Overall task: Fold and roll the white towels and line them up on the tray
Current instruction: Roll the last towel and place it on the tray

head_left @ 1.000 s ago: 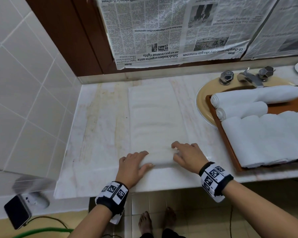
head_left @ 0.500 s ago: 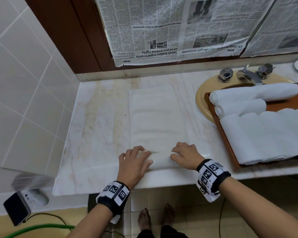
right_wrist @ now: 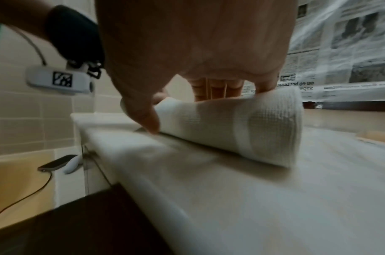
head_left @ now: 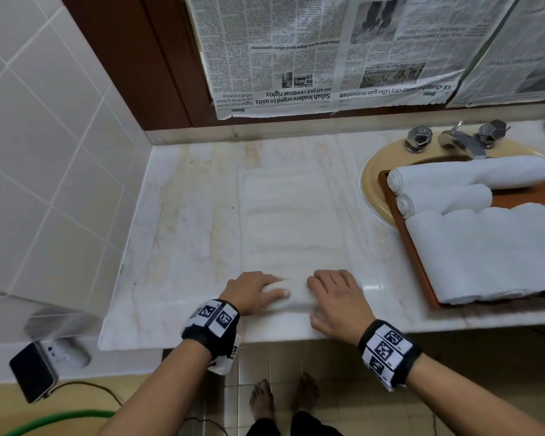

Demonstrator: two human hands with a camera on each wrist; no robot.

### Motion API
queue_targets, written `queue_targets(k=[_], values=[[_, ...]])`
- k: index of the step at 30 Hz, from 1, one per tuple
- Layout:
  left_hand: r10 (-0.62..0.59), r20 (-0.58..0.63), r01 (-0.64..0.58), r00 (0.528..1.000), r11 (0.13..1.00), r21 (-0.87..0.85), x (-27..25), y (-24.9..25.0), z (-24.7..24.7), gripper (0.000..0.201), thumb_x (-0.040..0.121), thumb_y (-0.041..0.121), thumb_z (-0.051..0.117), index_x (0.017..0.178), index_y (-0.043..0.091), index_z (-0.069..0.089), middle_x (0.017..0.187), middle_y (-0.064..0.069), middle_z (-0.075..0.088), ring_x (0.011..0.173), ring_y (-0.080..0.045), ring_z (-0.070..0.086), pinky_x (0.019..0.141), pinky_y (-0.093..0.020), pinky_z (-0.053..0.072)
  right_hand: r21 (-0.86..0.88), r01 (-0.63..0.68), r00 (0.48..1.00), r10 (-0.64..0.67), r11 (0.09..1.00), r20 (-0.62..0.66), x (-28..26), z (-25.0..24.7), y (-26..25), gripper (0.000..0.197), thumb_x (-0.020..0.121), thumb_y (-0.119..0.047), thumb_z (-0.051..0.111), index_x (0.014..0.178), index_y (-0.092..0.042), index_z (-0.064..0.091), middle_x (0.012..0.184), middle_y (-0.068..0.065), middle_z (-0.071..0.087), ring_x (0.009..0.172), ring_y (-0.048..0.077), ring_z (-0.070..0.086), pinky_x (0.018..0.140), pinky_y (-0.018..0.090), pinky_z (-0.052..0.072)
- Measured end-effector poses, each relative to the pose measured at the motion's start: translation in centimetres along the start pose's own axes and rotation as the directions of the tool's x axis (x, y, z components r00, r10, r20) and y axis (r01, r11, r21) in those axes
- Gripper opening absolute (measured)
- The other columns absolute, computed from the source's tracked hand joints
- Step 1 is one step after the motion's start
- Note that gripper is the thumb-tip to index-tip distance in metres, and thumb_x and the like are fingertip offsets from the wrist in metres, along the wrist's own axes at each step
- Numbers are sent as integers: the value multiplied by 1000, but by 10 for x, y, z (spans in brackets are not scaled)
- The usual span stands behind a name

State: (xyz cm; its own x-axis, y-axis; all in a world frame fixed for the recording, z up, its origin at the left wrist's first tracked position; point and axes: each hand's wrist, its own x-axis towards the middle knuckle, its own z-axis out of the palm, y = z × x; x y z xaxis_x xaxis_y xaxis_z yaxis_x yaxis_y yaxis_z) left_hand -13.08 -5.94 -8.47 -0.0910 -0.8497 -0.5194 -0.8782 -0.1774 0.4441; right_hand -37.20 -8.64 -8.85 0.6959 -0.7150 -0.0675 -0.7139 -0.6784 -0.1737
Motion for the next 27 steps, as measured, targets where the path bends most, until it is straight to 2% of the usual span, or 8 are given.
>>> queue_targets(k=[4,6,11,13,15,18,22,27], values=[[95,-320,-53,943,989,135,-8,5,14,66,81,81,44,133,42,50,134,16,47,124,-13,42,103,-42,31,168,-82,995,71,982,72,16,-8,7,59,75,-45,36,122,-17,59,114,2,61,102,25,57,96,37,39],[184,-372,-88,910,961,260,-14,8,23,70,80,82,39,134,39,49,133,15,49,123,-15,43,102,-41,28,259,-150,978,105,954,179,26,-17,12,69,75,-51,26,127,-18,57,119,1,62,108,23,56,100,35,33],[96,-204,-73,974,991,117,-8,2,19,87,71,89,22,136,40,52,122,12,59,117,-15,50,97,-39,36,408,-252,939,121,878,321,29,-27,20,41,92,-40,41,122,-19,57,114,3,65,104,26,59,88,37,45],[77,-125,-66,989,994,90,-3,1,14,86,71,92,21,132,42,55,118,11,62,113,-14,54,96,-42,41,319,-162,980,116,934,159,19,-22,17,42,93,-32,42,131,-17,50,120,4,58,102,26,57,87,39,46],[70,-77,-66,995,997,49,-1,2,12,82,73,93,18,115,38,62,105,10,65,102,-15,58,91,-43,46,111,-53,999,53,992,6,6,-13,12,44,84,-33,44,124,-16,54,115,5,56,95,27,56,80,39,47],[65,-93,-72,994,995,-75,-3,4,19,71,75,93,21,90,35,60,90,9,63,90,-15,59,86,-43,50,6,-10,1000,10,1000,-16,-9,0,6,54,72,-45,54,117,-16,57,110,5,57,93,26,54,81,40,47],[-31,-315,18,949,999,-45,-14,12,30,72,80,85,33,127,34,55,121,7,52,109,-16,54,96,-41,44,-34,-11,994,15,999,106,3,-1,10,53,75,-49,46,113,-17,61,105,4,60,92,28,57,81,40,44],[147,-438,-8,887,953,303,-27,15,51,67,79,80,45,130,37,52,126,9,54,114,-21,51,93,-48,38,175,-133,933,63,976,354,32,-29,19,57,85,-56,44,130,-23,58,119,4,54,111,24,48,95,39,36]])
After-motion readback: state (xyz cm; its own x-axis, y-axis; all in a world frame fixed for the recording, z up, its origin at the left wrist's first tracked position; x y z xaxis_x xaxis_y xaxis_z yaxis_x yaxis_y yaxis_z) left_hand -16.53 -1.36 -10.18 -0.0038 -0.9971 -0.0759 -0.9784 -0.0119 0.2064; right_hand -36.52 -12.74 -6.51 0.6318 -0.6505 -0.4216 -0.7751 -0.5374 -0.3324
